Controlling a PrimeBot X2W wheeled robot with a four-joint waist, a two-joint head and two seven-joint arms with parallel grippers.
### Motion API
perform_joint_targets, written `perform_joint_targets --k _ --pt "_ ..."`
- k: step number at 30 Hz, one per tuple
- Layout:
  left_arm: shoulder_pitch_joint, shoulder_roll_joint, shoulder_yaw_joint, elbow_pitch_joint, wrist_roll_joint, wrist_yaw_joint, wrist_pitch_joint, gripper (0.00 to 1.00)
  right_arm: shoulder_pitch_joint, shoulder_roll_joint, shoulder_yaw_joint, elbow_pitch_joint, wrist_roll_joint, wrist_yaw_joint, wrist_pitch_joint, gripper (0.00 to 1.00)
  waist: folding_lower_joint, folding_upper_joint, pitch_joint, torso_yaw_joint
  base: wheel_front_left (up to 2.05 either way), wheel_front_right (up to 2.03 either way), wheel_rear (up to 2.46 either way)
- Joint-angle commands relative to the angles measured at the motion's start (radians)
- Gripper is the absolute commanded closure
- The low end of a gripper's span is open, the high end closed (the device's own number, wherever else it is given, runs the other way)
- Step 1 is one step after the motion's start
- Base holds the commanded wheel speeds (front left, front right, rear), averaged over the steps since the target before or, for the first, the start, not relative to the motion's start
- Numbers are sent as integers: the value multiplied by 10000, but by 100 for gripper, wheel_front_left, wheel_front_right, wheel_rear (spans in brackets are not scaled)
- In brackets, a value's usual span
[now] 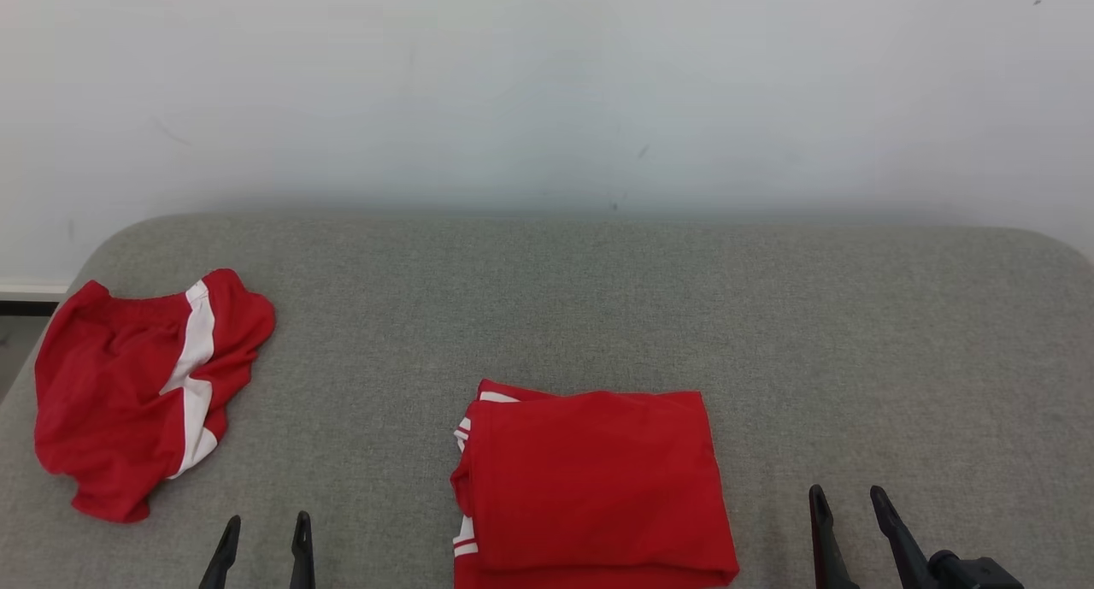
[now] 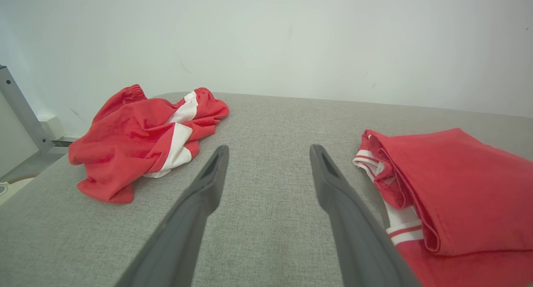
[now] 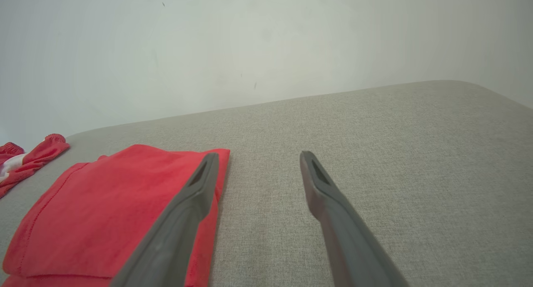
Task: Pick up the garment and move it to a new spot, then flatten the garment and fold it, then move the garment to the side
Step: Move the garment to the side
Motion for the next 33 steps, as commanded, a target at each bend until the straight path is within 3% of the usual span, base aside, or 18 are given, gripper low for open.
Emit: perform_joint_targets --k 1,27,33 --pt "125 30 40 -6 -91 -14 -7 0 0 -6 8 21 -64 -26 -21 0 0 0 -6 -4 0 0 0" --pt "71 -33 107 88 -68 -14 -7 0 -139 -5 -48 76 -223 -26 -21 0 0 0 -17 45 0 0 0" --pt "-23 -45 58 110 -114 -14 -7 0 -709 -5 412 697 19 -26 -21 0 0 0 43 168 0 0 0"
